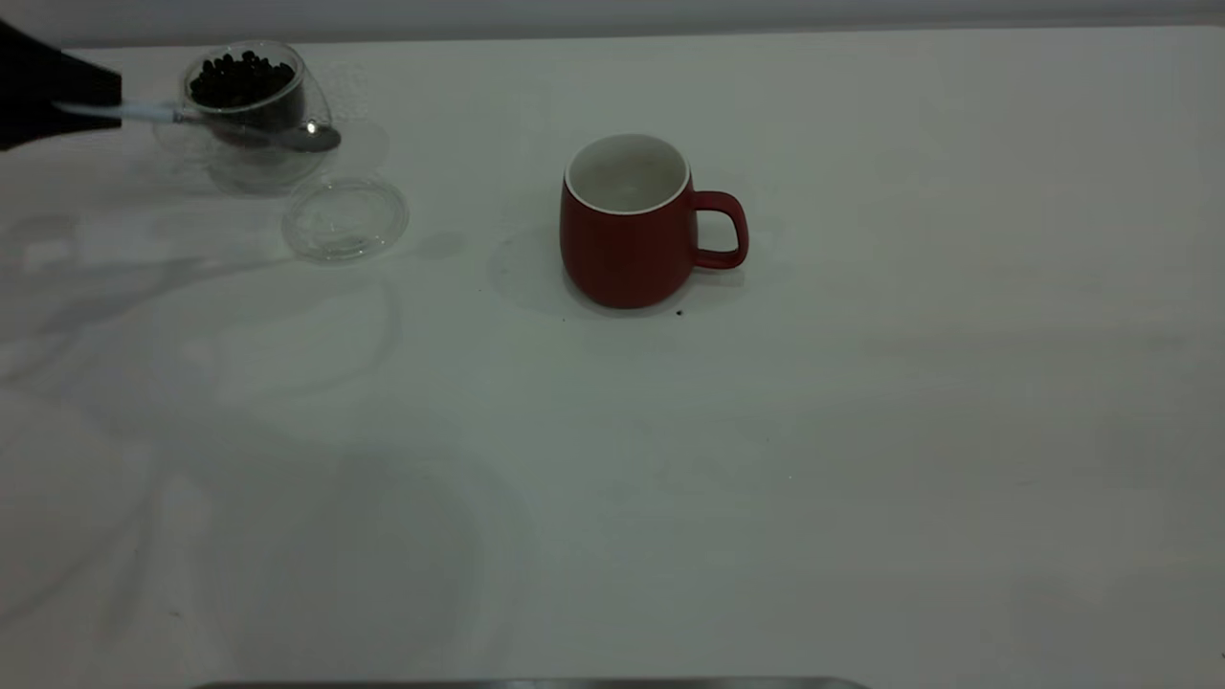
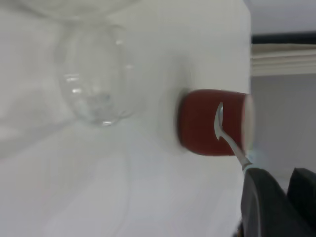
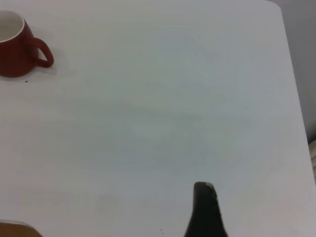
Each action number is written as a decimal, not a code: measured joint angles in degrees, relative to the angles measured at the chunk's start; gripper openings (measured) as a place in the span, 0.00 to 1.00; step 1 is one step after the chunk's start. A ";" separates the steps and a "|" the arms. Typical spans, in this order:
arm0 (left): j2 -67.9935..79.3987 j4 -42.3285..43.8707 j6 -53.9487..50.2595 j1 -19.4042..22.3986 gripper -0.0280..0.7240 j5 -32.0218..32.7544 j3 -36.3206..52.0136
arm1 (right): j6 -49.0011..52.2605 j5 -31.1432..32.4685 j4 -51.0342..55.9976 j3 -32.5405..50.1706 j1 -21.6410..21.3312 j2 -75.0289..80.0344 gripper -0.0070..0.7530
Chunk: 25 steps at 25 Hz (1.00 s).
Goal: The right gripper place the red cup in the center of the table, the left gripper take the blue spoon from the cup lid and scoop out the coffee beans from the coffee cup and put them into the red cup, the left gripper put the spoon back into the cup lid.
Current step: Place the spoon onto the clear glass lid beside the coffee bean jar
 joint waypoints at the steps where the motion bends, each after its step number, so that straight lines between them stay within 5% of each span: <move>1: 0.00 -0.06 0.11 0.08 0.20 -1.32 0.40 | 0.00 0.00 0.00 0.00 0.00 0.00 0.79; 9: 0.00 -1.01 0.23 0.08 0.20 -10.11 1.16 | 0.00 0.00 0.00 0.00 0.00 0.00 0.79; 25: 5.62 -8.94 3.81 -4.98 0.20 -14.52 1.46 | 0.00 0.00 0.00 0.00 0.00 0.00 0.79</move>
